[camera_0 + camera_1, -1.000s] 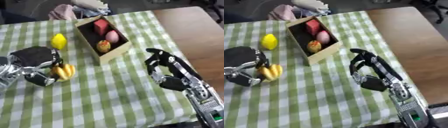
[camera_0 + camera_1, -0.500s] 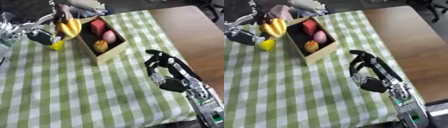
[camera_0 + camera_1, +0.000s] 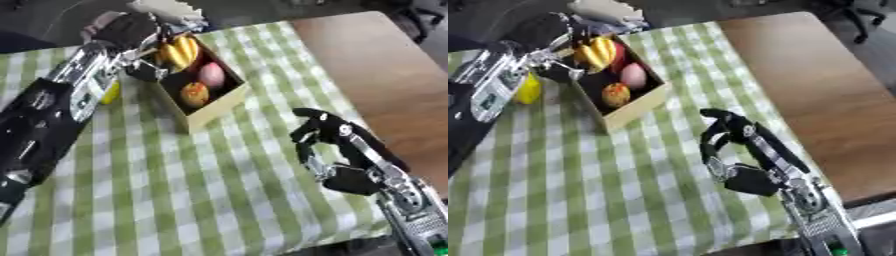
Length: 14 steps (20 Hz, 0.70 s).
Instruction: Pick up objects on the table and place them in the box.
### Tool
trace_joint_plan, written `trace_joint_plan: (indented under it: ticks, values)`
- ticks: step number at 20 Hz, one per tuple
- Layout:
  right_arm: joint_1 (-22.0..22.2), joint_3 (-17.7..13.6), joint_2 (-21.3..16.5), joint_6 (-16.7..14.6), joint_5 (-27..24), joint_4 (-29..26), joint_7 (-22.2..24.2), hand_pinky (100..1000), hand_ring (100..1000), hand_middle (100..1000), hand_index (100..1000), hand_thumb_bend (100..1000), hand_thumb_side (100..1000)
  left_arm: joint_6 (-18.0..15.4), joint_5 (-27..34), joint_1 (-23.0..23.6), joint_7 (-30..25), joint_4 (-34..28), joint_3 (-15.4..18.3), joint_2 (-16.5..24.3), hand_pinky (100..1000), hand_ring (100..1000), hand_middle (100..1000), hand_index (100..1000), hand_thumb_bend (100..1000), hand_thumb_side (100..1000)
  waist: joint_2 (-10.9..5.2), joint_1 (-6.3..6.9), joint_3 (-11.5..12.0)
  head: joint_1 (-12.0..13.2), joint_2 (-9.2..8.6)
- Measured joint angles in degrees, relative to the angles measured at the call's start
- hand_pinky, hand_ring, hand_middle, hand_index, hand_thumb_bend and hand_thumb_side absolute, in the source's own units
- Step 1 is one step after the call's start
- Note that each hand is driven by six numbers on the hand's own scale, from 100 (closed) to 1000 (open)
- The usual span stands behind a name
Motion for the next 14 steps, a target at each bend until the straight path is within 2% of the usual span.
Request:
trace_joint_plan:
  ticks: [4,7,14]
  values:
    - [-0.06,0.08,0.02,-0.05,-0.10,0.04,0.13,576,725,572,912,100,386,-0.45,-0.23,0.22,0.56,0.41,0.05,-0.11,717,675,734,856,380,354,0.00,0.00,0.22,0.01,0.00]
    - [-0.06,0.06,0.02,-0.06,-0.10,0.10,0.15,576,726,572,912,100,384,0.10,1.47,0.55,-0.10,-1.16,0.56,0.84,720,673,730,848,367,347,0.00,0.00,0.66,-0.38,0.00]
    - [-0.04,-0.33,-0.03,-0.03,0.04,0.11,0.09,575,725,571,912,100,390,5.29,7.10,2.57,-4.46,-4.91,4.64,7.04,731,688,746,856,378,378,0.00,0.14,2.18,-1.46,-0.02]
